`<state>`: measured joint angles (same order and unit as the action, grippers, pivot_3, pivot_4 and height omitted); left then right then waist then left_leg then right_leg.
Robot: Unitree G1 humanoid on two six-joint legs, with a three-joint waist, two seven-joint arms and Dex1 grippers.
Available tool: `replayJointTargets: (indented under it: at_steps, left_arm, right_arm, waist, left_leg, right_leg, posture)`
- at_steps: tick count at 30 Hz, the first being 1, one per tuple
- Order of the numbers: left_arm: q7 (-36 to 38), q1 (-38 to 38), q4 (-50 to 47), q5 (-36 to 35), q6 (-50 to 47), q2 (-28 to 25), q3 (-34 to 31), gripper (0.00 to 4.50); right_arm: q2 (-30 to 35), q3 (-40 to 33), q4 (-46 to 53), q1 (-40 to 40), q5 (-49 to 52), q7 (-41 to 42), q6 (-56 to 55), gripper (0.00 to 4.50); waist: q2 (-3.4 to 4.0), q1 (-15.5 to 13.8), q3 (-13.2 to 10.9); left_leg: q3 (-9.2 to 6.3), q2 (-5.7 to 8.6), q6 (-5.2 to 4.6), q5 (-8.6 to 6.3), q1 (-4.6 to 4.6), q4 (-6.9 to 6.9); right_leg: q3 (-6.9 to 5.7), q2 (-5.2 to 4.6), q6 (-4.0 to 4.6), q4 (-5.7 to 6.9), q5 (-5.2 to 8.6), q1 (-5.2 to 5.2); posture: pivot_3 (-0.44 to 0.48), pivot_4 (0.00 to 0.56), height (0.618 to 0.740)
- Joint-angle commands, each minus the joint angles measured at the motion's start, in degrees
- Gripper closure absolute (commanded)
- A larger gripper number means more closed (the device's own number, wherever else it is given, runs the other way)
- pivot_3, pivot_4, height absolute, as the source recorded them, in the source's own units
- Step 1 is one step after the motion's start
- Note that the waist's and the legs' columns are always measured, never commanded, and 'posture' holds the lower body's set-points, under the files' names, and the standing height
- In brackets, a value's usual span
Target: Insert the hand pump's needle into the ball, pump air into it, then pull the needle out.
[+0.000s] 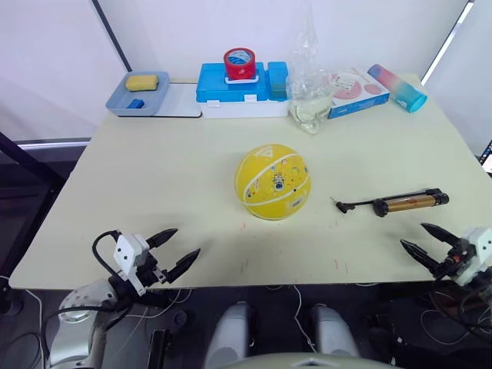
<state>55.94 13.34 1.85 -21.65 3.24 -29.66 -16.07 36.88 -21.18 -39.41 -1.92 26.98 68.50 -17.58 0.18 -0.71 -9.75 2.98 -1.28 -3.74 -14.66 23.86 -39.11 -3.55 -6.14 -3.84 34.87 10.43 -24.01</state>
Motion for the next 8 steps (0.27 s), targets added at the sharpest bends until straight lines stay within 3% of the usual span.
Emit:
replayJointTargets:
  at_steps: [1, 8]
  left_arm:
    - [-1.91, 0.50, -0.55, 1.16, 1.23, 0.10, 0.25, 0.00]
    - [-4.11, 0.50, 0.19, 3.33, 1.52, -0.59, 1.18, 0.00]
  right_arm:
    - [0.78, -1.97, -0.07, -0.42, 0.43, 0.51, -1.84, 0.08]
    - [0.10, -1.69, 2.60, 0.76, 0.93, 0.01, -1.32, 0.08]
  waist:
    - [0.00, 0.00, 0.00]
    - [0.00, 0.00, 0.00]
  left_leg:
    - [0.00, 0.00, 0.00, 0.00, 0.00, 0.00]
    - [-0.01, 0.00, 0.02, -0.01, 0.00, 0.00]
  right_leg:
    - [0.00, 0.00, 0.00, 0.00, 0.00, 0.00]
    - [0.00, -0.01, 0.00, 0.00, 0.00, -0.01]
  posture:
    - [0.000, 0.150, 0.739]
    - [0.000, 0.150, 0.739]
